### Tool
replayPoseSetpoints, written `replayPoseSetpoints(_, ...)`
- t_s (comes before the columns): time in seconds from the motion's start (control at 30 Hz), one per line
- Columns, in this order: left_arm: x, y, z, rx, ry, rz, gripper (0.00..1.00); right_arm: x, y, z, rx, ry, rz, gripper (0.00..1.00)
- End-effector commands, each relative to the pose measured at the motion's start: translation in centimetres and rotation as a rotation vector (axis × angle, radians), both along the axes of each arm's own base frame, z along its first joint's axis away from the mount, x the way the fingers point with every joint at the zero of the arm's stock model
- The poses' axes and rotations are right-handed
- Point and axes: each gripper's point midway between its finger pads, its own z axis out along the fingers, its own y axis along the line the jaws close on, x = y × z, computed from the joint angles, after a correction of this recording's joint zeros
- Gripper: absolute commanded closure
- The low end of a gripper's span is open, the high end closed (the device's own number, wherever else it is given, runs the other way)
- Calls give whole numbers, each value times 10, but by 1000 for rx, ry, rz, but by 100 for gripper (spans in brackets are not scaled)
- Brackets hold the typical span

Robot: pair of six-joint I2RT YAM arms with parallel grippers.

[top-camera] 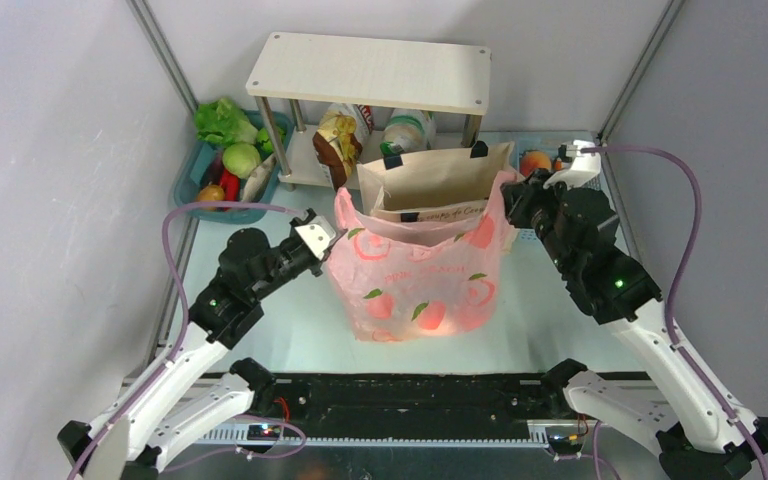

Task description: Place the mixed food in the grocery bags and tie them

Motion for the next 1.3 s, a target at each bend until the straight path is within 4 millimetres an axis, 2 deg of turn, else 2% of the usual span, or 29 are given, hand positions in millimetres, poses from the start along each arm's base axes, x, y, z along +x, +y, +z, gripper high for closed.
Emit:
replayPoseSetpoints(0.0, 3, -2, 10, -24, -25, -7, 100, -8, 3, 30, -10, -82, 57, 49)
replayPoseSetpoints(0.03, 3, -3, 10, -24, -25, -10, 100, -13, 10, 30, -28, -89, 113, 37)
replayPoseSetpoints(0.07, 3, -3, 9, -23, -24, -11, 100, -17, 11, 33, -34, -100, 137, 20)
replayPoseSetpoints(0.13, 3, -3, 9, -22, -24, -10, 100, -28, 19, 33, -69, -115, 226, 8)
replayPoseSetpoints(0.2, 3, -3, 9, -21, -24, -11, 100, -37, 22, 32, -96, -126, 288, 2)
replayPoseSetpoints(0.3, 2, -4, 9, -22, -25, -16, 100, -52, 30, 25, -127, -139, 413, 1)
replayPoseSetpoints(0.43, 2, -4, 9, -22, -26, -21, 100, -62, 15, 18, -165, -180, 447, 1)
replayPoseSetpoints(0.53, 1, -4, 10, -24, -27, -25, 100, -80, 11, 14, -181, -238, 510, 1)
replayPoseSetpoints(0.57, 1, -4, 10, -24, -27, -25, 100, -80, 4, 15, -185, -248, 492, 1)
replayPoseSetpoints(0.67, 1, -5, 10, -24, -27, -27, 100, -84, 3, 4, -191, -235, 539, 1)
replayPoseSetpoints(0.77, 0, -5, 10, -23, -28, -28, 100, -80, 3, -11, -188, -194, 557, 1)
replayPoseSetpoints(0.83, 0, -4, 10, -23, -29, -28, 100, -77, 6, -29, -177, -163, 580, 1)
replayPoseSetpoints(1.03, 0, -5, 10, -22, -30, -31, 100, -75, 12, -37, -179, -186, 619, 1)
replayPoseSetpoints(1.27, -1, -4, 11, -22, -34, -32, 100, -53, 6, -57, -175, -104, 591, 1)
